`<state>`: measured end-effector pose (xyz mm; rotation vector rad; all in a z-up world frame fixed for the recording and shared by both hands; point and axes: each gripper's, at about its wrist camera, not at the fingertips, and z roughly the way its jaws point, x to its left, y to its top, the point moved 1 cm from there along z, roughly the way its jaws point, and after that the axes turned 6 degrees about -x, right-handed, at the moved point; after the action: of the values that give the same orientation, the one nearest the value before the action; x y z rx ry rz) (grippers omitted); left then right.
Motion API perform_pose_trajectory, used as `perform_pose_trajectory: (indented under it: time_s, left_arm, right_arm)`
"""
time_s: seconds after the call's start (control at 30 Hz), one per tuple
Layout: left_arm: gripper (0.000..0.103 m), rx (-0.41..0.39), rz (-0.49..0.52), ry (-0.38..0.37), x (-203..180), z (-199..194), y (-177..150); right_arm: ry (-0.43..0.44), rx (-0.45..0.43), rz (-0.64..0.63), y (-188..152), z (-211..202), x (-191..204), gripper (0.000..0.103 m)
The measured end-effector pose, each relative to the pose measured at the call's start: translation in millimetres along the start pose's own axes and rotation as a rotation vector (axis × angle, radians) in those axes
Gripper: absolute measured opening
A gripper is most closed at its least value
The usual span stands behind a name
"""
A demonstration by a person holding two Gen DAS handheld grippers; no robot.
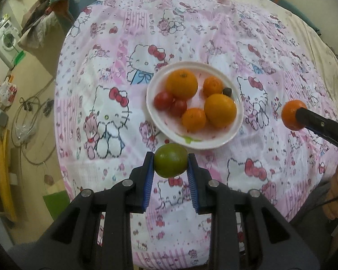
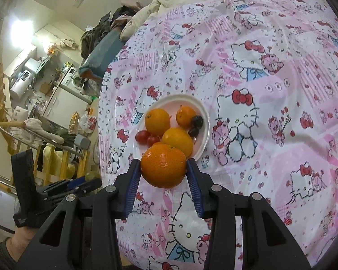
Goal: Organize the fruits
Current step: 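Lower the lime and mandarin onto the plate and open both tools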
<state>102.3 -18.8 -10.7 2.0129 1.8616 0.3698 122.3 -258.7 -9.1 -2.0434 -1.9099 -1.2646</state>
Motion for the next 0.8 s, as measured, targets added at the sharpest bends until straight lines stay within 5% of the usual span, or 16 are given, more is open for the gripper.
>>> perform_pose_trajectory:
  time_s: [0.8]
  left_arm:
    - [0.025, 0.042, 0.036, -0.036, -21, 74, 62]
  right_arm:
    - [-0.003, 0.008, -0.01, 59, 46, -22, 0.043]
